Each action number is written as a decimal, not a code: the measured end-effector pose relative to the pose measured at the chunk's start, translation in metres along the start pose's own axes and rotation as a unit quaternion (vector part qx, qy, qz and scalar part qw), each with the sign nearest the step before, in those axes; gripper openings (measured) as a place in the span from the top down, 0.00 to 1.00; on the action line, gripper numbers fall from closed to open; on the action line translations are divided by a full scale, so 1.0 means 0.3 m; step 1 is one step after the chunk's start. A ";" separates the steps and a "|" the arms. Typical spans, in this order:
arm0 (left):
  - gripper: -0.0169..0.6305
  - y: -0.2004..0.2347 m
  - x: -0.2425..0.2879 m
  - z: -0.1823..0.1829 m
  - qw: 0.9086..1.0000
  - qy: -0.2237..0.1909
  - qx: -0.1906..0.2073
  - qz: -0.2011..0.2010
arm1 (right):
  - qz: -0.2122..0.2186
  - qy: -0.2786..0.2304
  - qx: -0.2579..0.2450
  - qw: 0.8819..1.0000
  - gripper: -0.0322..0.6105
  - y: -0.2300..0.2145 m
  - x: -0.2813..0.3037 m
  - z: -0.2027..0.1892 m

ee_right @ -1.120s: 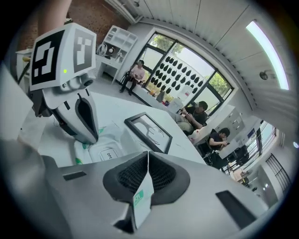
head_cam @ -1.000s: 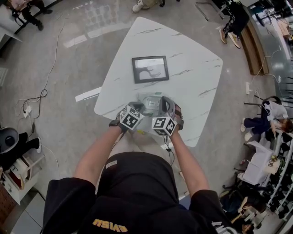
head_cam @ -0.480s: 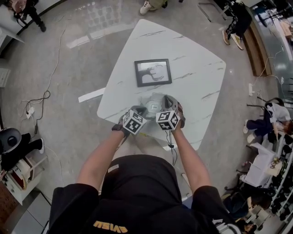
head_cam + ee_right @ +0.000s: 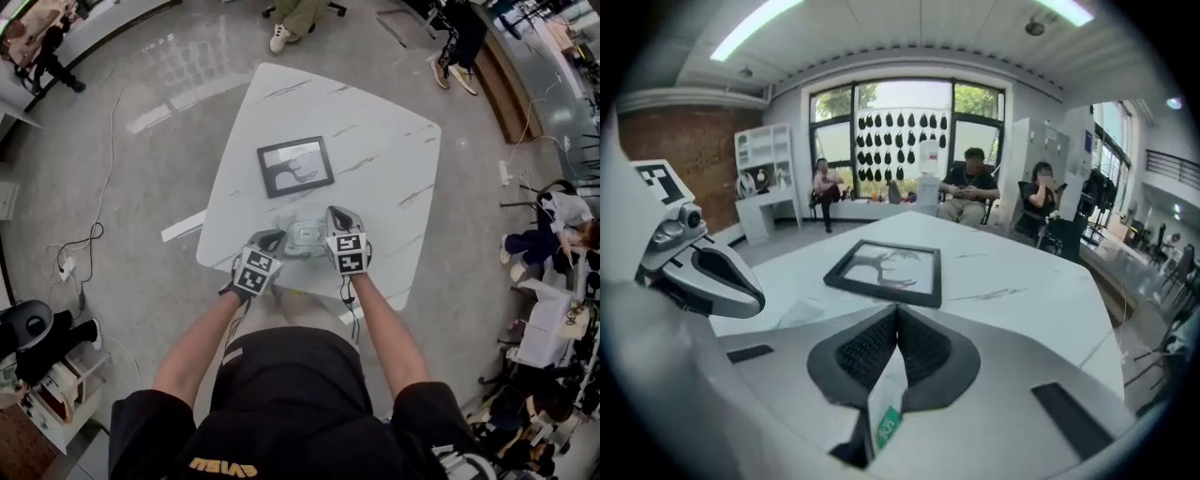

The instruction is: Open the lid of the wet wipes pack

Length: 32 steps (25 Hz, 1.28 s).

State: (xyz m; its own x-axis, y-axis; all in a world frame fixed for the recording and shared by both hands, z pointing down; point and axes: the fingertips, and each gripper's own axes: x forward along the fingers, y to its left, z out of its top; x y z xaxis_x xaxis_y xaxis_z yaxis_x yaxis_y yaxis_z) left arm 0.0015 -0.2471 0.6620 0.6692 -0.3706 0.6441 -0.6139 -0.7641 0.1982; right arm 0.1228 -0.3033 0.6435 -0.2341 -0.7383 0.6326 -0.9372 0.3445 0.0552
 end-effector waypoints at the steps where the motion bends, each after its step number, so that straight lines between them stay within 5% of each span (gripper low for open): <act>1: 0.95 0.008 -0.038 0.049 1.000 -0.026 -0.008 0.004 | -0.004 -0.018 0.015 1.000 0.95 -0.017 -0.044 0.031; 5: 0.95 0.008 -0.199 0.259 0.993 -0.115 0.012 0.017 | -0.030 -0.095 0.066 0.993 0.95 -0.102 -0.273 0.154; 9: 0.95 -0.001 -0.384 0.501 0.981 -0.185 0.046 0.034 | -0.051 -0.186 0.130 0.972 0.95 -0.167 -0.545 0.308; 16: 0.95 -0.074 -0.725 0.809 0.941 -0.320 0.075 0.079 | -0.099 -0.304 0.149 0.936 0.95 -0.226 -0.931 0.518; 21: 0.95 -0.068 -0.840 0.875 0.928 -0.347 0.088 0.102 | -0.129 -0.333 0.107 0.928 0.95 -0.224 -1.087 0.592; 32: 0.95 -0.128 -0.835 0.903 0.930 -0.341 0.108 0.079 | -0.142 -0.324 0.097 0.930 0.95 -0.222 -1.149 0.572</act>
State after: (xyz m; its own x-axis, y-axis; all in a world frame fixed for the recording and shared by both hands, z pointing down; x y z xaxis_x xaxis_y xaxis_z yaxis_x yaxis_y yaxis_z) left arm -0.0292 -0.2677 0.2929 0.7325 -0.6805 0.0185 -0.6786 -0.7321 -0.0594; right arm 0.2214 -0.1712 0.2891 -0.0181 -0.9998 0.0123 -0.9994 0.0177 -0.0303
